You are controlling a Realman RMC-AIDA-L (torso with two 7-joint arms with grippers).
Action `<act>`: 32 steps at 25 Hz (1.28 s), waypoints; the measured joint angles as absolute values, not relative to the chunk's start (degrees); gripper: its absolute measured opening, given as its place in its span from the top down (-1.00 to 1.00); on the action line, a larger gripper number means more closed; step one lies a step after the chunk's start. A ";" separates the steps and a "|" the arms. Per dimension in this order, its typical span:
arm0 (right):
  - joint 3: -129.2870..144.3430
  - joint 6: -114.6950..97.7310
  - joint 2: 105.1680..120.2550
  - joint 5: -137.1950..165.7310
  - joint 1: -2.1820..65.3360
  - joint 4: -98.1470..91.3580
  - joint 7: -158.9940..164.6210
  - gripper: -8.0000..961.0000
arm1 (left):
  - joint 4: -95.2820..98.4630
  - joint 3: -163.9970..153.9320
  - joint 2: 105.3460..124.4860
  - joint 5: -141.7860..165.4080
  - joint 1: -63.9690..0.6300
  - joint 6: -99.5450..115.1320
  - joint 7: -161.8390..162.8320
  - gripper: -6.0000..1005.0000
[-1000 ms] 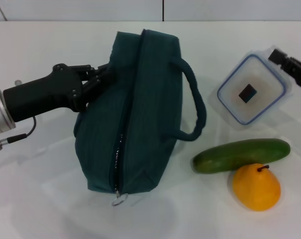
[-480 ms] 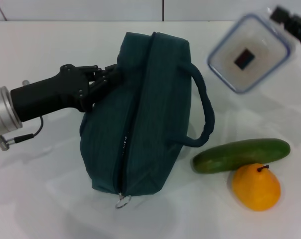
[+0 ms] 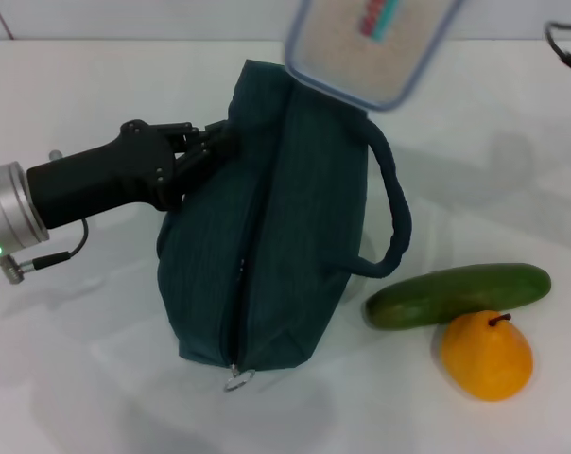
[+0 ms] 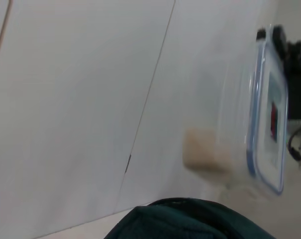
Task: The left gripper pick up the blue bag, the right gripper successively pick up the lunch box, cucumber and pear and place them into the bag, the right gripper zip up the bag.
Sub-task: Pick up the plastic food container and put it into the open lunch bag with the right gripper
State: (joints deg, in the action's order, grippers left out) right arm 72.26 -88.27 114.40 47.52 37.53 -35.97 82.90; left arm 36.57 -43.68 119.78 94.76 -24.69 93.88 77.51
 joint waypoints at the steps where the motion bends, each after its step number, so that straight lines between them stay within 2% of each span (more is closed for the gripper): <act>1: 72.36 -87.75 114.46 47.57 38.56 -36.00 83.06 0.78 | 36.47 -43.69 119.78 94.76 -24.72 93.87 77.50 0.81; 7: 72.75 -83.77 115.10 48.65 44.09 -35.64 83.29 0.78 | 36.10 -45.24 119.85 94.75 -24.80 93.86 76.71 0.81; 15: 74.84 -80.48 115.52 51.57 45.31 -34.20 82.86 0.78 | 35.28 -45.82 119.89 94.75 -25.89 93.86 76.64 0.81; 32: 76.47 -86.61 114.87 55.20 35.70 -34.51 82.90 0.77 | 33.06 -45.52 119.81 91.93 -25.95 89.54 75.25 0.82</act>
